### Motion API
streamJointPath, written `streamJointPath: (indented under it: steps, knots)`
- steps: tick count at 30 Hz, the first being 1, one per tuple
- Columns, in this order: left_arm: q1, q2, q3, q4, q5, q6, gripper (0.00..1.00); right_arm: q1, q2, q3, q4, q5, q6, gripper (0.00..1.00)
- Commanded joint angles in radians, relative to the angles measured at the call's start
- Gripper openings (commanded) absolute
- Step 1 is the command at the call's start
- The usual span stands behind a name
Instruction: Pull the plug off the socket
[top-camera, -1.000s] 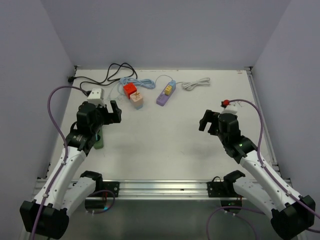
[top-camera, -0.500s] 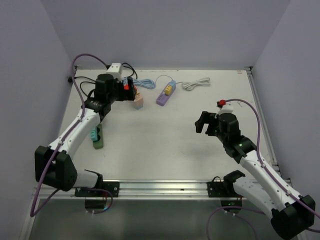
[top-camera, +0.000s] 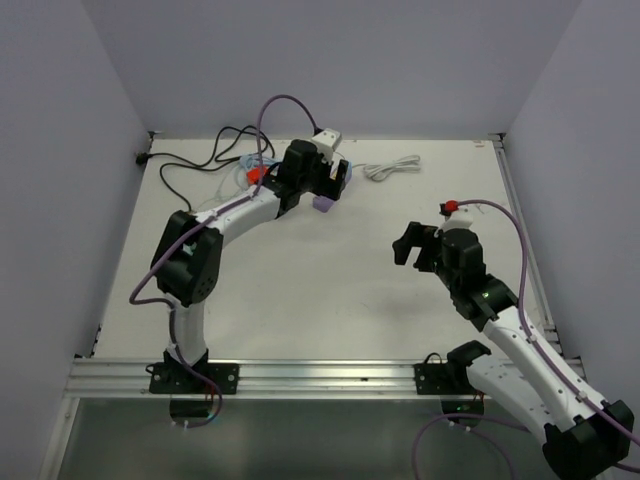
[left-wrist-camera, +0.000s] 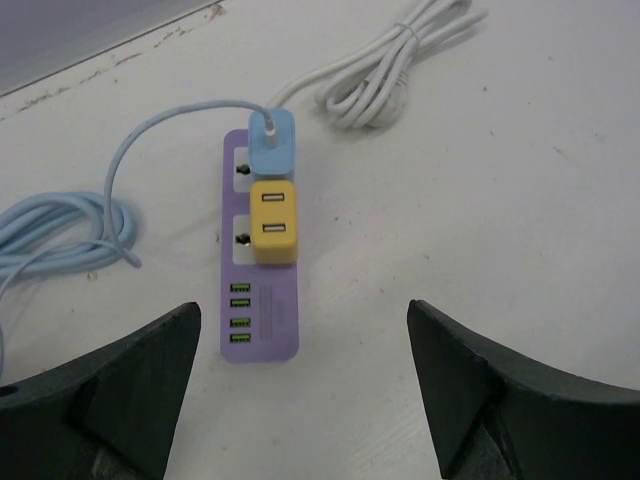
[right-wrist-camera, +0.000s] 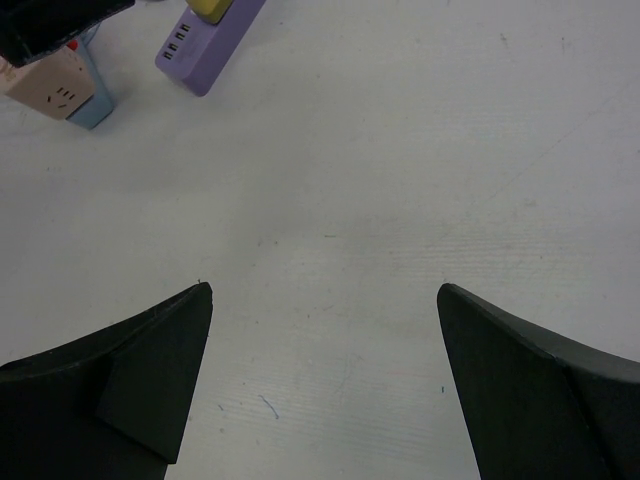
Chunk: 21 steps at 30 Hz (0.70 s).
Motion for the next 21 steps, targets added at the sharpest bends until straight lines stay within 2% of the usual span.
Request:
streamJointPath:
  steps: [1, 8, 11, 21]
  knots:
    - [0.009, 0.086, 0.107, 0.141, 0.022, 0.048, 0.88, -0.003, -0.008, 0.003, 0.03, -0.024, 0.014, 0.99]
    - [0.001, 0.248, 0.268, 0.132, 0.019, 0.08, 0.82, -0.005, -0.02, -0.003, 0.041, -0.047, 0.016, 0.99]
    - [0.003, 0.288, 0.285, 0.147, 0.011, 0.1, 0.75, -0.003, -0.02, -0.004, 0.047, -0.054, 0.014, 0.99]
    - [0.003, 0.334, 0.267, 0.16, -0.021, 0.128, 0.69, -0.006, -0.002, -0.007, 0.056, -0.061, 0.013, 0.99]
